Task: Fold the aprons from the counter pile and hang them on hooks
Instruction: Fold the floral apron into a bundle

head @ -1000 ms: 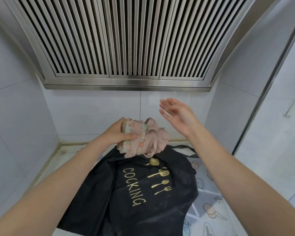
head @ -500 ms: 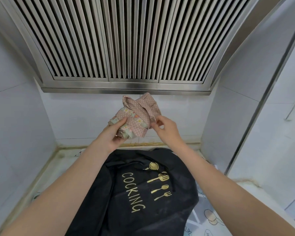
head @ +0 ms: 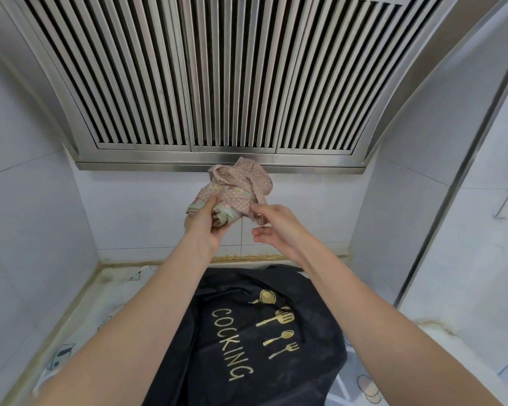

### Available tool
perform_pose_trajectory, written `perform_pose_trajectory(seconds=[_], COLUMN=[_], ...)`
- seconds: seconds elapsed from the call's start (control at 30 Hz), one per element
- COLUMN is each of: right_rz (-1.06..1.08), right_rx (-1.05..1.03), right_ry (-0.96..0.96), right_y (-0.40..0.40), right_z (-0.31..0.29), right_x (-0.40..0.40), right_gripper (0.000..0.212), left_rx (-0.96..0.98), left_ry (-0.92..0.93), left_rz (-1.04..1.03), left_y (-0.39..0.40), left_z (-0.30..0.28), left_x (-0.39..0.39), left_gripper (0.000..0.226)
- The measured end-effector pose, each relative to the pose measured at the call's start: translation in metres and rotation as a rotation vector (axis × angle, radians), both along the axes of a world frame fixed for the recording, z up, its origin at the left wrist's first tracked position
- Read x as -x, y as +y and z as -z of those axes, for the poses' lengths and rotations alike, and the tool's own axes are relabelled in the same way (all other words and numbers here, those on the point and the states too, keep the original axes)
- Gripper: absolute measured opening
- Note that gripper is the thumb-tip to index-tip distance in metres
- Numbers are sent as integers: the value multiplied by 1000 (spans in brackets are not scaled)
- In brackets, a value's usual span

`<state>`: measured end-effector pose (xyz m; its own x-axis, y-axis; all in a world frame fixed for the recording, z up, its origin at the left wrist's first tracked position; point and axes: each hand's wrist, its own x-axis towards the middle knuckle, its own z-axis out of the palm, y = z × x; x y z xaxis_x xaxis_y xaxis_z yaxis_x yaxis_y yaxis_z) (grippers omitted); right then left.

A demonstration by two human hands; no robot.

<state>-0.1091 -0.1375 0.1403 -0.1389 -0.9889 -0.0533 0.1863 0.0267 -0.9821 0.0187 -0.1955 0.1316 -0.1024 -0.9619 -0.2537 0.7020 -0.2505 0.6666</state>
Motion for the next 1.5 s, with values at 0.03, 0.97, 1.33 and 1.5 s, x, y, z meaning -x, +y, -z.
perform_pose_trajectory(seconds=[0.03, 0.97, 1.33, 1.5], right_rz=[-18, -222, 147, 581], right_rx=[-54, -69, -17, 108], right_ry=[-17, 561, 337, 451], right_y=[-2, 7, 20, 26], right_z=[-1, -31, -85, -77], right_x=[-1, 60, 94, 121], right_gripper=[24, 20, 14, 29], left_rx=[28, 362, 451, 496], left_ry=[-9, -505, -519, -467], left_rz=[-22, 637, 417, 384], left_y=[1, 2, 19, 31], left_z=[2, -1, -9, -15], left_x=[3, -37, 19, 43], left_gripper=[41, 113, 43, 41])
